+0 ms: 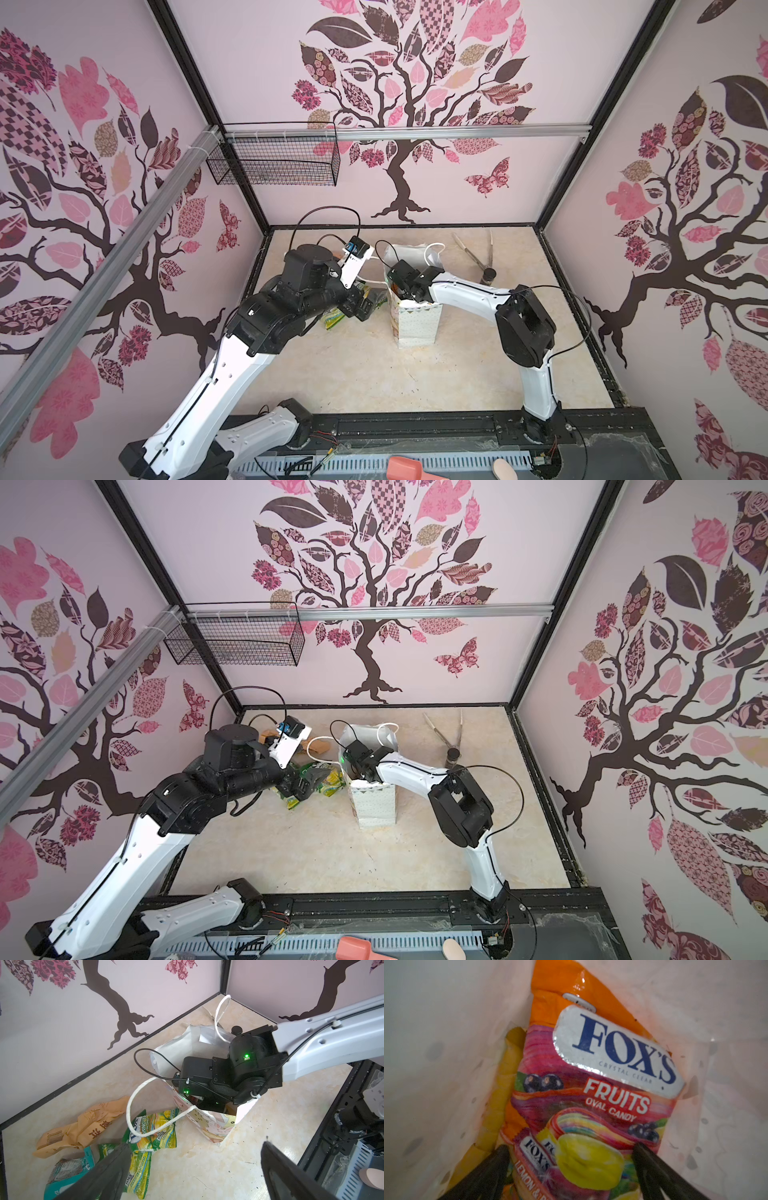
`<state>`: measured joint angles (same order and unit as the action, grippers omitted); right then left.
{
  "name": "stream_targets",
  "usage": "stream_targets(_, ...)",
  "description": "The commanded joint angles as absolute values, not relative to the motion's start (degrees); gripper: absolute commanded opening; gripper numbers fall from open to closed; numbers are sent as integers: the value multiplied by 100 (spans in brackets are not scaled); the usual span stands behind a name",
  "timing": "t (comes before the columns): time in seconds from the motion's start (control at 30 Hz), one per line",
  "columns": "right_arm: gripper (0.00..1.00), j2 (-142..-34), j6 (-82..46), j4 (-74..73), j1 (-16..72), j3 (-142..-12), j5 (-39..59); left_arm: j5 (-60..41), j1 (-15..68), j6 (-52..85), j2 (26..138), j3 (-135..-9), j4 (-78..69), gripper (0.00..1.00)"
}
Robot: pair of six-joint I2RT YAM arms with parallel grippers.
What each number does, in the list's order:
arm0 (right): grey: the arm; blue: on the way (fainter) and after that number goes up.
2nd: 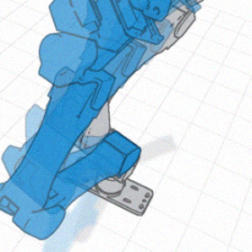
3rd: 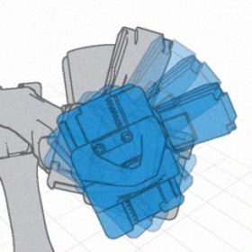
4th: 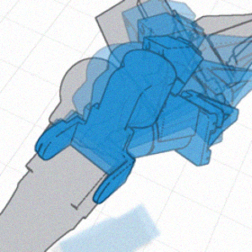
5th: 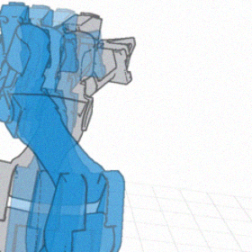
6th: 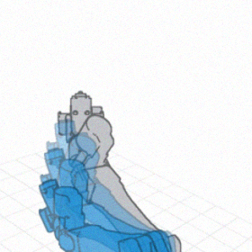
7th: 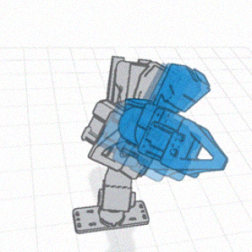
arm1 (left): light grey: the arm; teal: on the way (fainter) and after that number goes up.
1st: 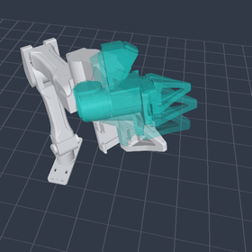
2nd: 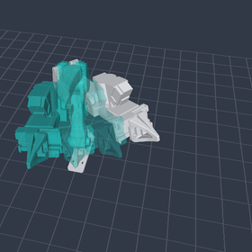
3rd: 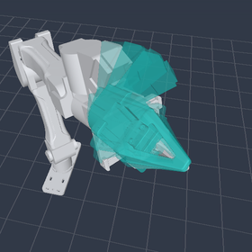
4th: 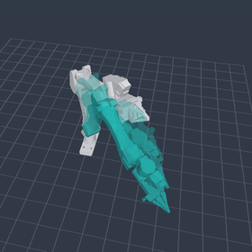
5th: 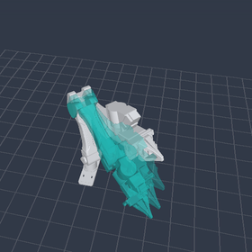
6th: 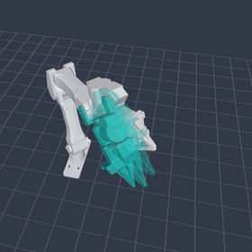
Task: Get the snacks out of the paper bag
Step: 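Lower right gripper into bag toward the orange FOX'S Fruits pack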
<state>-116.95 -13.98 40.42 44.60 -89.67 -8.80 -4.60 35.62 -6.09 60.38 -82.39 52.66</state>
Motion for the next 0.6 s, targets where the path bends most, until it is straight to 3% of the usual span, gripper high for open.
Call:
stream_targets(0.0,94,-11979,-1520,3933,4355,-8615,-736,-529,3594,-639,5988,-8455,5089,99)
stream_targets(0.2,84,-11935,-1537,3850,4268,-8438,-602,-519,3589,-650,5975,-8451,5032,99)
stream_targets(0.57,41,-11744,-1540,3825,4183,-8415,-380,-467,3586,-635,5959,-8372,5021,99)
